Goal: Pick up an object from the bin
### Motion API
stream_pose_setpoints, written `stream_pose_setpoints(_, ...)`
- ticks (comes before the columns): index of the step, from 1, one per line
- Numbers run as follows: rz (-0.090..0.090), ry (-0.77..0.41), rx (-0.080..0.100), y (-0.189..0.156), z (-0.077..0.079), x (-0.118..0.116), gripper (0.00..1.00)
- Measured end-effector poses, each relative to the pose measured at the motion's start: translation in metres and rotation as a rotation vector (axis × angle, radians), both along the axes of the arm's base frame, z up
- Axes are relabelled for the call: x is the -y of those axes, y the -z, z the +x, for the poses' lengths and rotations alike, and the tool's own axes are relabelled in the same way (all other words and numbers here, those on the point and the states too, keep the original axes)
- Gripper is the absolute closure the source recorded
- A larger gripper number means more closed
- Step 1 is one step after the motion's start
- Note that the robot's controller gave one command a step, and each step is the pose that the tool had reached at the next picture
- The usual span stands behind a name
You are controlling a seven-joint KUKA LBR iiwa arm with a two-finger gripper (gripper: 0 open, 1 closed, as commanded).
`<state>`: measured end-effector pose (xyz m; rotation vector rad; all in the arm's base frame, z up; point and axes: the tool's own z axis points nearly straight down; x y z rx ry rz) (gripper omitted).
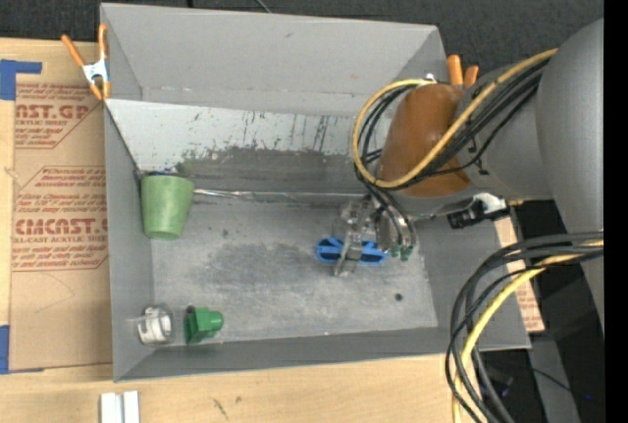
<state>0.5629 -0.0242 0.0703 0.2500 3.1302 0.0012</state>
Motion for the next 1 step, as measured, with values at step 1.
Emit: stream_pose_setpoints(1,0.0,-0.034,0.01,-0.1851,-0.0161,-0.016,1.0)
